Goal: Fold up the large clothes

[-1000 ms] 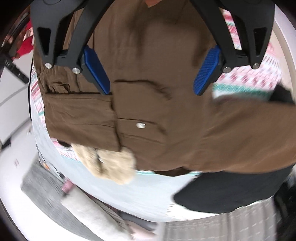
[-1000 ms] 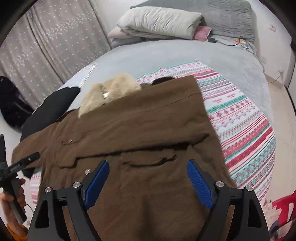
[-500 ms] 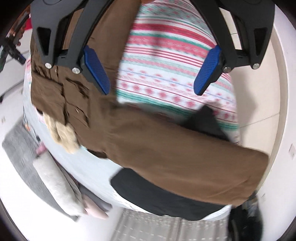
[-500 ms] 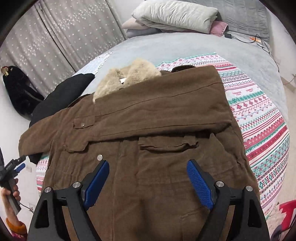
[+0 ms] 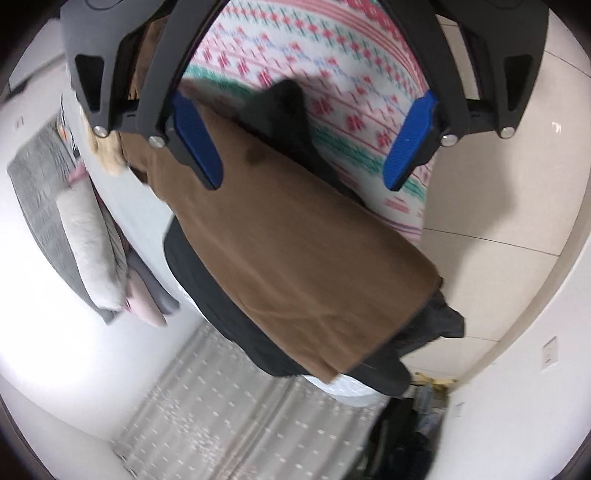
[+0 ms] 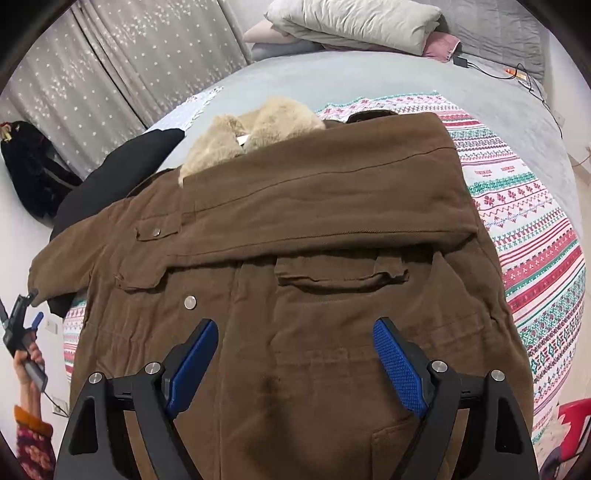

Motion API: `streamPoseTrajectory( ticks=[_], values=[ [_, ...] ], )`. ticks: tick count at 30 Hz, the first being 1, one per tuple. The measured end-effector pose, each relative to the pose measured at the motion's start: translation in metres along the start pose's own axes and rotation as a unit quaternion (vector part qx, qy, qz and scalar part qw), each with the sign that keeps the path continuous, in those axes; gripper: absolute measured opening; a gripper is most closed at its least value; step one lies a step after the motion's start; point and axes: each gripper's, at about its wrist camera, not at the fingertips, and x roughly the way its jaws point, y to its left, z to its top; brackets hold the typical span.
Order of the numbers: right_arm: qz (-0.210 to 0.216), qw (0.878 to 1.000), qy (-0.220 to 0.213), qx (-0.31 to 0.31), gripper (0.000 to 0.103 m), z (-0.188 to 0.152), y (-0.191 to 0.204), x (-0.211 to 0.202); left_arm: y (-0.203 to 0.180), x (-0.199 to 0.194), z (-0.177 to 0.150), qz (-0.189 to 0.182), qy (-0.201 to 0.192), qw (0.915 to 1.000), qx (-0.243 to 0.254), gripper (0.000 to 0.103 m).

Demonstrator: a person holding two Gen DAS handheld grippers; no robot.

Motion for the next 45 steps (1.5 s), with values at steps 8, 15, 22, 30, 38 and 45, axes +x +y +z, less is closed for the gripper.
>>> streamPoseTrajectory(
  ticks=[8,15,22,30,38,45],
  values=[
    [0.001,1.000,0.008,0.001,0.087,-0.001,-0.001,0.005,0.009,0.002,0.021,0.029,-0.041,0.9968,-0.062,0.009],
    [0.005,1.000,0.003,0.006,0.087,0.000,-0.004,0.001,-0.081,-0.048,0.034,-0.025,-0.113,0.9916,0.059,0.006],
    [0.011,1.000,-0.002,0.010,0.087,0.000,-0.005,-0.003,-0.193,-0.088,0.023,-0.126,-0.139,0.9696,0.157,0.006],
    [0.012,1.000,-0.006,0.008,0.087,0.001,-0.005,-0.008,-0.306,-0.089,-0.031,-0.236,-0.087,0.9427,0.220,0.006],
    [0.007,1.000,-0.002,0.011,0.087,0.001,-0.006,-0.003,-0.368,-0.055,-0.120,-0.290,0.015,0.9245,0.247,0.006],
    [0.015,1.000,0.005,0.018,0.087,0.000,-0.010,0.006,-0.386,0.006,-0.209,-0.285,0.141,0.9121,0.258,0.008]
  ],
)
